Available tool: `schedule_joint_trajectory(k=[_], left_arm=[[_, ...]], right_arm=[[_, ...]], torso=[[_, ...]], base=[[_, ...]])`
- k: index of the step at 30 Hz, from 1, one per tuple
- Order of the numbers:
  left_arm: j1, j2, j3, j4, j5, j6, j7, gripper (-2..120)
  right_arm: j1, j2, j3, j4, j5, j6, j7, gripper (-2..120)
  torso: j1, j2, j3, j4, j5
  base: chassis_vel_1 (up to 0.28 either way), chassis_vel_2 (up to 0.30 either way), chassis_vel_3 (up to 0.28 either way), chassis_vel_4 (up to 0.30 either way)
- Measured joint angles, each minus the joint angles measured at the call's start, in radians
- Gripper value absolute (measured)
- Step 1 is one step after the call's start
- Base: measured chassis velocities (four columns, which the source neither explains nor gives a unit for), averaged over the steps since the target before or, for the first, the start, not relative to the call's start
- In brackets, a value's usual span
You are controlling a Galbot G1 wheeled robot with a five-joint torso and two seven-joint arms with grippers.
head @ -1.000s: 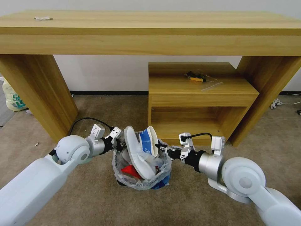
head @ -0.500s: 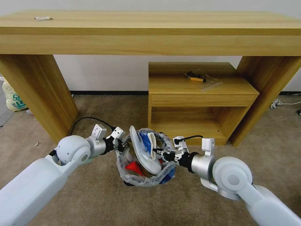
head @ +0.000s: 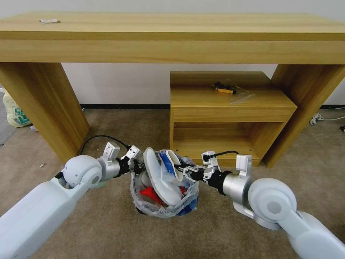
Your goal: Pick up the trash bin and place the garbage on the floor into it.
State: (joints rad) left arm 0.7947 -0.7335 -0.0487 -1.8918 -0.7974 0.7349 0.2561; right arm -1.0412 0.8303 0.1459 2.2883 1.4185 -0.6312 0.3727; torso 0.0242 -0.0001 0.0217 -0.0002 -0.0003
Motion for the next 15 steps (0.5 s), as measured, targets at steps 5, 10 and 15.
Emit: schedule_joint_trajectory(k=[5, 10, 15], left_arm=[[0.002, -0.003, 0.0, 0.008, -0.01, 0.0, -0.004, 0], [0.006, -0.003, -0.009, 0.019, -0.013, 0.0, -0.006, 0], [0.013, -0.001, -0.022, 0.025, -0.014, 0.0, -0.012, 0]], right_arm=[[-0.018, -0.015, 0.039, 0.021, -0.038, 0.009, -0.041, 72], [-0.037, -0.031, 0.087, 0.052, -0.048, 0.018, -0.069, 92], [-0.06, -0.037, 0.12, 0.072, -0.094, 0.048, -0.095, 100]], torso=[[0.0, 0.0, 0.0, 0.0001, 0.0], [0.0, 0.0, 0.0, 0.0, 0.0], [0.0, 0.0, 0.0, 0.0001, -0.0001]], base=[[0.0, 0.0, 0.0, 0.0], [0.0, 0.0, 0.0, 0.0], [0.0, 0.0, 0.0, 0.0]])
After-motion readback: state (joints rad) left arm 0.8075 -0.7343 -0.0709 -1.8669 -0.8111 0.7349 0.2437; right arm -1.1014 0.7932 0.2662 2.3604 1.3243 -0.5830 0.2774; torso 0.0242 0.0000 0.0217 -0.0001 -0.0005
